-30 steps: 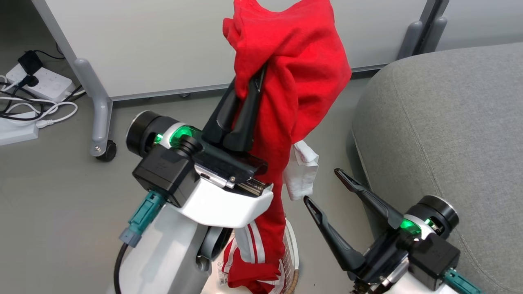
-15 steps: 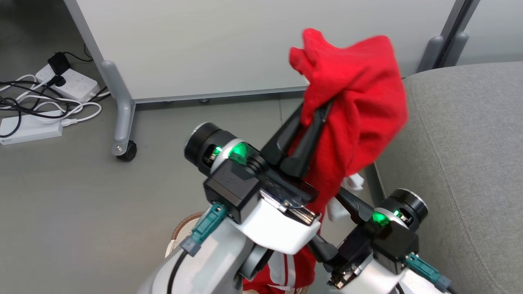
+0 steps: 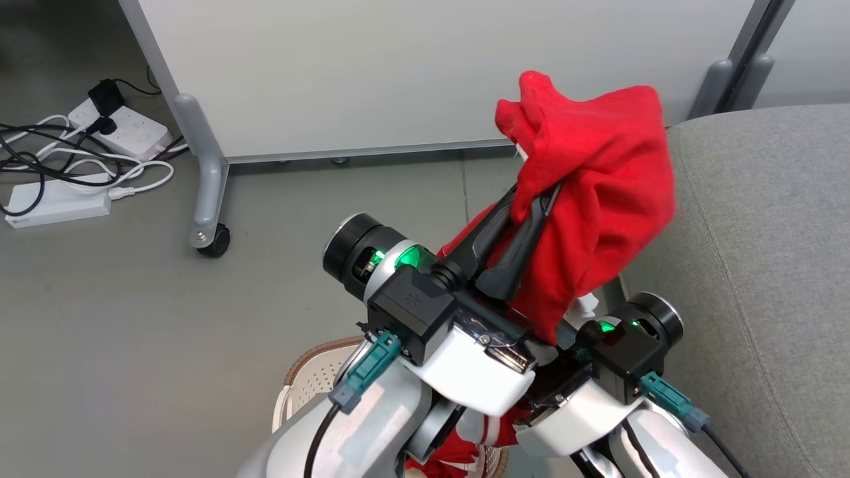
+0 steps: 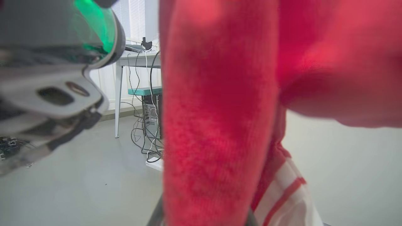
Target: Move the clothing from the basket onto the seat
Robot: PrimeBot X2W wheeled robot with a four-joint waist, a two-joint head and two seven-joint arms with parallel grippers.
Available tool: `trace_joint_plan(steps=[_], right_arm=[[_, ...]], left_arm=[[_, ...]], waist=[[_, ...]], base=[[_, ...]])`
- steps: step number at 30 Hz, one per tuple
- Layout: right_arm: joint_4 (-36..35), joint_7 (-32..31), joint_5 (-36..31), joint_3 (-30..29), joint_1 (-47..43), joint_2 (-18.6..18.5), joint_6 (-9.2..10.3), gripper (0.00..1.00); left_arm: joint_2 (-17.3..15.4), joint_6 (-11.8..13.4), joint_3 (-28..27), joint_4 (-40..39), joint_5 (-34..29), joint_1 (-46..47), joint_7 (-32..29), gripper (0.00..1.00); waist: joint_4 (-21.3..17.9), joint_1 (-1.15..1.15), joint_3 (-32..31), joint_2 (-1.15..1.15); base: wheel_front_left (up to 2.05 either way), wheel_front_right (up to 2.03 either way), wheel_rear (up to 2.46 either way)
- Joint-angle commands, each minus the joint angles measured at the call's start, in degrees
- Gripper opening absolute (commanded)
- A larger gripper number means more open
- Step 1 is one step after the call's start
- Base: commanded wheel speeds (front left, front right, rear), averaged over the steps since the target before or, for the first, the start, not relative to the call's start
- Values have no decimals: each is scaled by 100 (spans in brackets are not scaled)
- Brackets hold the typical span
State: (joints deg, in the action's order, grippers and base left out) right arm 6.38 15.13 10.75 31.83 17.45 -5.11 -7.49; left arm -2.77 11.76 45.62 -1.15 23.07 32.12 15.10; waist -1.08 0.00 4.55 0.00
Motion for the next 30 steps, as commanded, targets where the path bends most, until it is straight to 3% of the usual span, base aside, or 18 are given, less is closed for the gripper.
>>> trace_joint_plan(steps=[1, 10, 15, 16, 17, 18, 30], right_arm=[[-12, 4, 45, -41, 64, 4, -1, 0], [-208, 4, 297, 34, -29, -75, -1, 0], [-484, 7, 527, -63, -136, -135, -1, 0], [-522, 10, 573, -116, -149, -132, -1, 0], [-545, 11, 615, -160, -151, -129, -1, 0], [-557, 11, 634, -189, -166, -138, -1, 0], [-594, 17, 411, -837, -349, -278, -6, 0]], left_arm=[[-19, 46, -33, 43, 0, 69, 9, 0], [-21, 43, -62, 828, 127, 120, 5, 0], [-24, -92, 10, 1278, 355, 37, 5, 0], [-26, -107, 17, 1328, 367, 33, 4, 47], [-25, -100, 23, 1374, 371, 29, 4, 77], [-26, -121, 41, 1427, 372, 16, 4, 100], [-20, -531, -37, 1723, 182, -324, 5, 100]], waist=[[3, 0, 16, 0], [-23, 0, 55, 0], [-79, 0, 69, 0], [-83, 0, 67, 0], [-87, 0, 63, 0], [-92, 0, 58, 0], [-88, 0, -11, 0]], base=[[0, 0, 0], [0, 0, 0], [0, 0, 0], [0, 0, 0], [0, 0, 0], [0, 0, 0], [0, 0, 0]])
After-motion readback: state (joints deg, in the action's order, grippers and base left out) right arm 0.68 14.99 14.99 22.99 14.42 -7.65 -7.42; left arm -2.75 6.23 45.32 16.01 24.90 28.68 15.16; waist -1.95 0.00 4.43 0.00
